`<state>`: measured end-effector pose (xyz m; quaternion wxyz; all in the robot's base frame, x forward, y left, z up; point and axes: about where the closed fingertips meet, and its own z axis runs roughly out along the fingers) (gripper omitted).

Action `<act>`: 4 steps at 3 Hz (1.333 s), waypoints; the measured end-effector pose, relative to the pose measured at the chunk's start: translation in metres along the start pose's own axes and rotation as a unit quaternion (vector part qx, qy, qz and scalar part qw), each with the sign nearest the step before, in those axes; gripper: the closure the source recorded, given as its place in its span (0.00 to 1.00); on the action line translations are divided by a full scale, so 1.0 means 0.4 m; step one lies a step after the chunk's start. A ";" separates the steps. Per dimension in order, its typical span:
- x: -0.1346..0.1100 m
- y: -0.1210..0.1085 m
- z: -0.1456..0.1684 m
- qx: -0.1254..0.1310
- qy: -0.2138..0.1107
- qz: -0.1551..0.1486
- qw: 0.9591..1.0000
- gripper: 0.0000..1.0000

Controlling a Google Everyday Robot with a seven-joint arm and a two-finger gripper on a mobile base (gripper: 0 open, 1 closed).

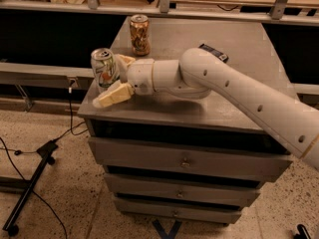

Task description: Pick 7up can

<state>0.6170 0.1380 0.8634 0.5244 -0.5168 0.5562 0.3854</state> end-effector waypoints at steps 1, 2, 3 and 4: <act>0.001 0.006 0.008 -0.007 0.001 0.000 1.000 0.00; -0.002 0.011 0.015 -0.010 0.001 -0.001 1.000 0.22; -0.003 0.014 0.020 -0.012 0.000 -0.001 1.000 0.44; -0.005 0.017 0.023 -0.010 -0.004 0.006 1.000 0.69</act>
Offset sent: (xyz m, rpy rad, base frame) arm -0.0017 0.0036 -0.0010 -0.0033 0.0024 0.0133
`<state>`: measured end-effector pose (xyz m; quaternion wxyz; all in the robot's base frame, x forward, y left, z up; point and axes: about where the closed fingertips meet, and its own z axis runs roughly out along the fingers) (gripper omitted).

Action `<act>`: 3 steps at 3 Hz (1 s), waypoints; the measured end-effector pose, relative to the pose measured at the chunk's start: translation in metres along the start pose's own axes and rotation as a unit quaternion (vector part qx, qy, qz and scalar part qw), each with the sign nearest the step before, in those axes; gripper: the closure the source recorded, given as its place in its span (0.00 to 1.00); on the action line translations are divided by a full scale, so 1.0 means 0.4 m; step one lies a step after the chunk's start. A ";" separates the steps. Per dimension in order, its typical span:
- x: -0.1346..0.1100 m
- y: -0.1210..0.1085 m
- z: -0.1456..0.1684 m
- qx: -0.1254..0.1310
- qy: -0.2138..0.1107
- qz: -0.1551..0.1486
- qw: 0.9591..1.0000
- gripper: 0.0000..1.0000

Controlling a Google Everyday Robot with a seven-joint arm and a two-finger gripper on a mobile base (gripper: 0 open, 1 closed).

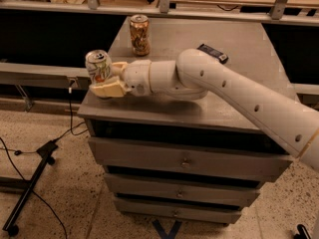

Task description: Pick 7up can

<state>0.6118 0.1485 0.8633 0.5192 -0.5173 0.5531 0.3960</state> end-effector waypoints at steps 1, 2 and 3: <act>-0.026 -0.013 -0.022 0.015 -0.045 0.013 0.999 0.92; -0.177 -0.025 -0.114 0.044 -0.114 0.000 0.992 1.00; -0.191 -0.024 -0.123 0.047 -0.114 -0.003 0.992 1.00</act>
Offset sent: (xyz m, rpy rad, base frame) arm -0.0012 -0.0447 0.1001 0.3457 -0.0634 -0.0654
